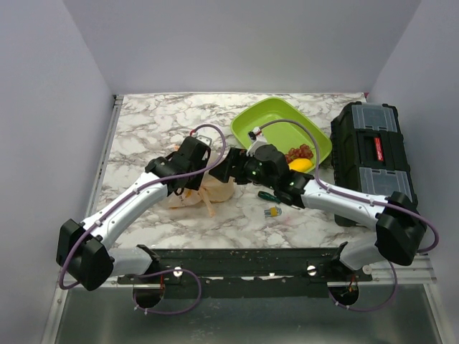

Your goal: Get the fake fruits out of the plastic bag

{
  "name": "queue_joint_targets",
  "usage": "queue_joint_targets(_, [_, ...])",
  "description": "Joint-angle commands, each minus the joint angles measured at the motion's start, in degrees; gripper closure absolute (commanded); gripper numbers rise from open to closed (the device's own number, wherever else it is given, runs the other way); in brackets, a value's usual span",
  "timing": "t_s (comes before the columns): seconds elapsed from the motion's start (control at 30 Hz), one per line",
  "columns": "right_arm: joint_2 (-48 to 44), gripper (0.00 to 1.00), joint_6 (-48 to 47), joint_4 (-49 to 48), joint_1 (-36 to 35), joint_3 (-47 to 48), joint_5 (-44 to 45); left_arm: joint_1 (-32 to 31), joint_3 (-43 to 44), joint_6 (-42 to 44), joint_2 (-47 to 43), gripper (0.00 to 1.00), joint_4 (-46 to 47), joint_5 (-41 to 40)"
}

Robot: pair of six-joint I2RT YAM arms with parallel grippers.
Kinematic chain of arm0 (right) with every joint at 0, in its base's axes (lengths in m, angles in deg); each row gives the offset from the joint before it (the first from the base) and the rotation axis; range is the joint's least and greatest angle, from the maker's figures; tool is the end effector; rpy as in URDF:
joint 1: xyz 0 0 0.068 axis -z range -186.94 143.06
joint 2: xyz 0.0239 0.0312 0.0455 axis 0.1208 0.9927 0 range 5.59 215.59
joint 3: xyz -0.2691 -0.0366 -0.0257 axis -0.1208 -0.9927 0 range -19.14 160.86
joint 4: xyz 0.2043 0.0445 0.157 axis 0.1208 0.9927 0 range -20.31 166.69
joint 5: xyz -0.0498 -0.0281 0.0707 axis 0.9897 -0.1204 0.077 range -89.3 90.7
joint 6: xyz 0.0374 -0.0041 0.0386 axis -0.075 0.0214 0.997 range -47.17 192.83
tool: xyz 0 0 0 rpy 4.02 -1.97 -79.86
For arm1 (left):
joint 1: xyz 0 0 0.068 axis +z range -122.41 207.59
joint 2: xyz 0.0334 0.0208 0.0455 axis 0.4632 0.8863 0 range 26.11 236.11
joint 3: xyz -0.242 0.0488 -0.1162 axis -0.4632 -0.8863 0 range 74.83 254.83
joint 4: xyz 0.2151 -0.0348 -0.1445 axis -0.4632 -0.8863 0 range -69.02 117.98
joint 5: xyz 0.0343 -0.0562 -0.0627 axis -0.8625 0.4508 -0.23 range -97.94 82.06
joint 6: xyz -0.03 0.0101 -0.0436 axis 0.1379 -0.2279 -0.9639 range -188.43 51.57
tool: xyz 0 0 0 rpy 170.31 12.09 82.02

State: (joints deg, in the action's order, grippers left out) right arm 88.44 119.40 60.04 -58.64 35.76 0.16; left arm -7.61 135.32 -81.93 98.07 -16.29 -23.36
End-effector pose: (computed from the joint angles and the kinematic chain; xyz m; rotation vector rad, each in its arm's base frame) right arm 0.2078 0.2637 0.2791 -0.0996 2.0671 1.1372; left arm 0.2107 -0.1372 0.2852 0.3668 2.4657 -0.0091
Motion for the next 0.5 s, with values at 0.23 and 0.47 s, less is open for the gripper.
queue_joint_targets(0.23, [3.5,0.15,0.0,1.4,-0.8,3.2,-0.8,1.0,-1.3,1.0,0.5,0.96,1.0,0.6])
queue_joint_targets(0.47, [4.0,0.20,2.2,1.2,-1.0,2.6,1.3,1.2,-2.2,1.7,-2.4,1.00,2.0,4.2])
